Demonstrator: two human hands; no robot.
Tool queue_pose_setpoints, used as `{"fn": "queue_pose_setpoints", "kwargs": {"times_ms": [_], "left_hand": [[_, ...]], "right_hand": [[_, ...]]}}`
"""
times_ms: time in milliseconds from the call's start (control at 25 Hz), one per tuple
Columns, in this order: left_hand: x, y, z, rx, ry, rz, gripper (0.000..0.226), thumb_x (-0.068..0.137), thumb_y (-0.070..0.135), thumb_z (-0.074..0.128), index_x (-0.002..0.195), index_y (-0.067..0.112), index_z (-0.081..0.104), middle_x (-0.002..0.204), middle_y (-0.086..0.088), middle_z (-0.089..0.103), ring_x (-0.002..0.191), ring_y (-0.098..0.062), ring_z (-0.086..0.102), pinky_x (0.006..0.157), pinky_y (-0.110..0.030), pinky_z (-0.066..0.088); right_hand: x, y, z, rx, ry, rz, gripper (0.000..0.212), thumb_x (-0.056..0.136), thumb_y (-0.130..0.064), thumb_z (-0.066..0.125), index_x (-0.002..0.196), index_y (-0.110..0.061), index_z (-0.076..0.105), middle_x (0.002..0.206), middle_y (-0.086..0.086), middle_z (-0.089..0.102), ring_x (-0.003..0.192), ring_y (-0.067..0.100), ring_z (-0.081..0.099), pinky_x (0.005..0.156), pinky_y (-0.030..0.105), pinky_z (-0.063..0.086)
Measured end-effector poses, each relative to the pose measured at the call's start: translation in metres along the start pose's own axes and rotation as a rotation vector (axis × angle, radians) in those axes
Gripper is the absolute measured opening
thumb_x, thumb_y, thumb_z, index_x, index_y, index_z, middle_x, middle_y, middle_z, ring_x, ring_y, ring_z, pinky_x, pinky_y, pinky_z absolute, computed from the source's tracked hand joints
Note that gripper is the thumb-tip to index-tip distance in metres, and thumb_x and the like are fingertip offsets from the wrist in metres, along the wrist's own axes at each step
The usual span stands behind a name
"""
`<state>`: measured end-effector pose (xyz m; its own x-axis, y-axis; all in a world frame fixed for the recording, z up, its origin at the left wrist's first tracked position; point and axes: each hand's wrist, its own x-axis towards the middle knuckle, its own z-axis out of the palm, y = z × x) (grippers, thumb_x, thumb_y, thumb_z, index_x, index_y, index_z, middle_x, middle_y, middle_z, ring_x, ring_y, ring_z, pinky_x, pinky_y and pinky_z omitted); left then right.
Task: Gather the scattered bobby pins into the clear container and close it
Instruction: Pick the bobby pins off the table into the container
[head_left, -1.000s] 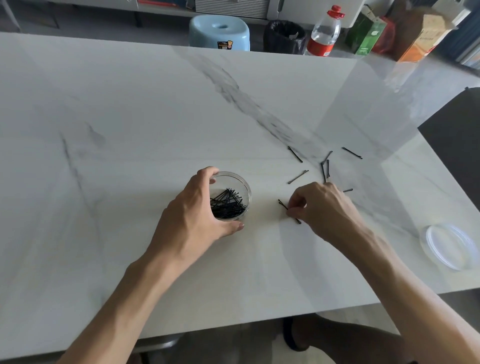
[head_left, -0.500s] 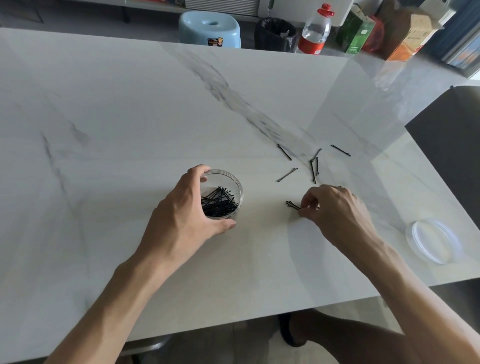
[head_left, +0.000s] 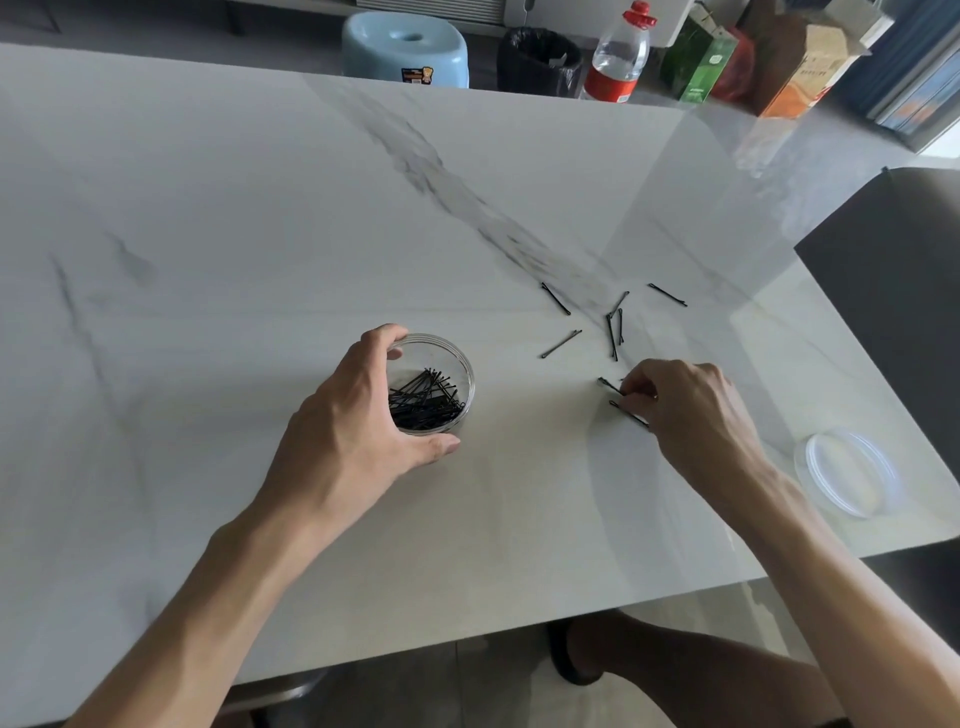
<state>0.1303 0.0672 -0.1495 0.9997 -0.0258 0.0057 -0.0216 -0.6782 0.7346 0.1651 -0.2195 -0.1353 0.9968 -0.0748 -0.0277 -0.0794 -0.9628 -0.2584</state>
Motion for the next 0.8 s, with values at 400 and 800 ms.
{"fn": "queue_pose_setpoints", "kwargs": {"times_ms": [400,800], "left_hand": [[0.002,0.002,0.003,-0.008,0.0,0.009,0.09,0.055,0.052,0.081,0.128,0.037,0.031,0.126,0.017,0.049,0.115,-0.009,0.051,0.091,-0.034,0.043],[0.005,0.009,0.016,-0.054,-0.034,-0.024,0.089,0.051,0.056,0.076,0.125,0.048,0.029,0.122,0.026,0.049,0.098,0.003,0.052,0.077,-0.024,0.043]], "right_hand": [[0.001,-0.01,0.008,-0.1,0.021,-0.14,0.003,0.089,-0.021,0.064,0.089,-0.018,0.065,0.093,-0.001,0.063,0.094,0.023,0.056,0.071,0.036,0.047],[-0.013,-0.111,0.001,0.236,-0.099,-0.79,0.012,0.085,-0.006,0.067,0.091,-0.013,0.075,0.083,0.003,0.068,0.081,0.024,0.055,0.068,0.039,0.049]]}}
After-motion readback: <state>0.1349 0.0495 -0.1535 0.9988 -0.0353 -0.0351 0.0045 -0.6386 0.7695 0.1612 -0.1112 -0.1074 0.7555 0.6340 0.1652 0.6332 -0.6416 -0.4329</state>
